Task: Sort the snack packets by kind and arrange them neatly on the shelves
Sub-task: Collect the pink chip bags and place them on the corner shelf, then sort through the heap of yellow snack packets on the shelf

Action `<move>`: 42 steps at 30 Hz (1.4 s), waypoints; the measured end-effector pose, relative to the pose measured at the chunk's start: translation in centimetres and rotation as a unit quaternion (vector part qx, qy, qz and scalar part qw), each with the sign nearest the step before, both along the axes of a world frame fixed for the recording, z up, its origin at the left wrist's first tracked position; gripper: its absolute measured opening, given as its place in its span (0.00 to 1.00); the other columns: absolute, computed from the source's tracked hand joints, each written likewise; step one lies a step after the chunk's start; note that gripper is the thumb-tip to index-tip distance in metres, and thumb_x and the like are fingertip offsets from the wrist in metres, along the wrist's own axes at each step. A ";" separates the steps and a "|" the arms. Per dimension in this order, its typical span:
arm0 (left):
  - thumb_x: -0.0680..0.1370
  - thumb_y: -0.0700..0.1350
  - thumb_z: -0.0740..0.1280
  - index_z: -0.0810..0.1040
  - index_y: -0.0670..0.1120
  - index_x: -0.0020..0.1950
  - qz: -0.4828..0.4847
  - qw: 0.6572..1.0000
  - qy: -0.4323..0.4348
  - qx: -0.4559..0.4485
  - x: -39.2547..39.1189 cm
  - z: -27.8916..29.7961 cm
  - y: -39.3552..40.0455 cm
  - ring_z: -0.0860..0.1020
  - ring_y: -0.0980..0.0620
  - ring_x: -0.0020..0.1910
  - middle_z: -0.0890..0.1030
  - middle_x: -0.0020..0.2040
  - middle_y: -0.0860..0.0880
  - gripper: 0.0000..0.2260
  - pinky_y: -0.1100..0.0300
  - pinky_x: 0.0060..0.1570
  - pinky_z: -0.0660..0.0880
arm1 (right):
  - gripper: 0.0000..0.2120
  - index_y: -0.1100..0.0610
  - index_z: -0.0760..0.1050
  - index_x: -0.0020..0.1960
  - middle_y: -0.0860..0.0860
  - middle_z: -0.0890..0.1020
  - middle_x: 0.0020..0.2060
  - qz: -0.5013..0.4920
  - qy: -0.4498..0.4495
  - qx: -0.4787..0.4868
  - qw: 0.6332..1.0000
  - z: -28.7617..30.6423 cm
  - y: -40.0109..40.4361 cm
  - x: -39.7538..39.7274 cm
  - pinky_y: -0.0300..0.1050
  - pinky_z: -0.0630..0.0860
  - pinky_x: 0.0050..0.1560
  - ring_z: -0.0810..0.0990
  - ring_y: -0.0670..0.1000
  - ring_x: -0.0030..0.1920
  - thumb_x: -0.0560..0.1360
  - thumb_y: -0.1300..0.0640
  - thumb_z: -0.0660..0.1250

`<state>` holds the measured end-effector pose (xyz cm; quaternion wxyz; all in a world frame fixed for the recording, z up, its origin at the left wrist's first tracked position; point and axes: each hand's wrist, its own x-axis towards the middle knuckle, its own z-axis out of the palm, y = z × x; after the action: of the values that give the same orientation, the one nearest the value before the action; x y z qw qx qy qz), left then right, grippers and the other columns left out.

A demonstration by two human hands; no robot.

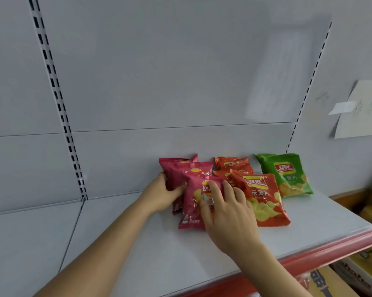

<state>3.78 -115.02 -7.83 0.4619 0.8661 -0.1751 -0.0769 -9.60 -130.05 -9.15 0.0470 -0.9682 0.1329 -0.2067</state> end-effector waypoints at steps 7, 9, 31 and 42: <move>0.81 0.55 0.70 0.65 0.47 0.78 0.026 0.999 0.015 -0.039 -2.2 0.6 0.4 0.76 0.50 0.64 0.74 0.64 0.53 0.29 0.59 0.59 0.69 | 0.32 0.50 0.62 0.78 0.55 0.64 0.78 0.009 -0.031 0.021 0.999 -0.1 0.3 0.0 0.59 0.62 0.75 0.58 0.59 0.79 0.79 0.36 0.46; 0.81 0.55 0.69 0.66 0.45 0.78 0.046 0.999 -0.021 -0.016 -2.6 0.4 0.5 0.75 0.49 0.65 0.75 0.68 0.49 0.28 0.60 0.57 0.67 | 0.31 0.51 0.64 0.77 0.56 0.66 0.77 0.017 -0.045 0.022 0.999 -0.3 0.4 0.1 0.59 0.62 0.75 0.58 0.59 0.79 0.80 0.37 0.47; 0.85 0.60 0.57 0.56 0.46 0.84 0.144 0.928 -0.287 0.191 -10.1 0.9 19.8 0.59 0.46 0.81 0.64 0.81 0.47 0.31 0.51 0.80 0.57 | 0.33 0.52 0.52 0.81 0.56 0.52 0.81 0.089 0.001 -0.024 0.996 3.1 17.9 -2.3 0.54 0.46 0.79 0.45 0.57 0.81 0.82 0.36 0.44; 0.84 0.60 0.56 0.60 0.45 0.83 0.259 0.883 -0.272 0.280 -15.4 0.5 44.0 0.61 0.43 0.80 0.66 0.80 0.45 0.31 0.47 0.78 0.59 | 0.33 0.53 0.51 0.81 0.56 0.51 0.81 0.234 0.006 0.001 0.972 2.1 41.5 -3.5 0.54 0.45 0.79 0.44 0.58 0.81 0.82 0.37 0.44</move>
<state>-11.58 -71.04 -7.35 0.1378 0.9607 -0.0349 0.2384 -13.11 -88.58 -7.05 0.0939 -0.9736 -0.0971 -0.1839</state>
